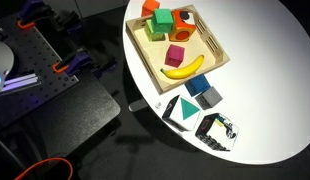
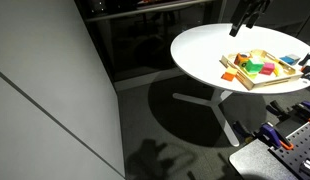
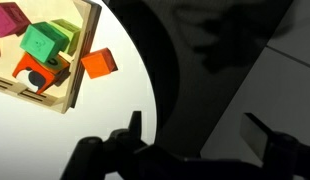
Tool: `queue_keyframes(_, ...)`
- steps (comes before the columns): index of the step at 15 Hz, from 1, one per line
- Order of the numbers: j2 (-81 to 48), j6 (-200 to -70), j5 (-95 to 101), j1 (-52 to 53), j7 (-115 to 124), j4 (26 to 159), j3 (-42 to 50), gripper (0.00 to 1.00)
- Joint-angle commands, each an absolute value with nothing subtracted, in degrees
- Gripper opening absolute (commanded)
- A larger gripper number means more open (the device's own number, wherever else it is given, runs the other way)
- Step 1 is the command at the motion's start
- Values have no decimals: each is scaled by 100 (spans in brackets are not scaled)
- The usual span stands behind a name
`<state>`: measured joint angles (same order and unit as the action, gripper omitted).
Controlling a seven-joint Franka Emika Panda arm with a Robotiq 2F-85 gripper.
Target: Put the orange block in the box
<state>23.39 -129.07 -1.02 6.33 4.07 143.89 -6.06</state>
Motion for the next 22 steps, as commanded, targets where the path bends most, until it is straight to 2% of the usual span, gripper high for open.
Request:
queue_keyframes(1, 2076, -12879, -387, 549, 188, 14142, -306, 100)
queue_keyframes(9, 890, -12591, -785, 398, -146, 13356, 92, 100)
queue_keyframes(22, -944, -12222, 193, -66, 517, 12319, 213, 100)
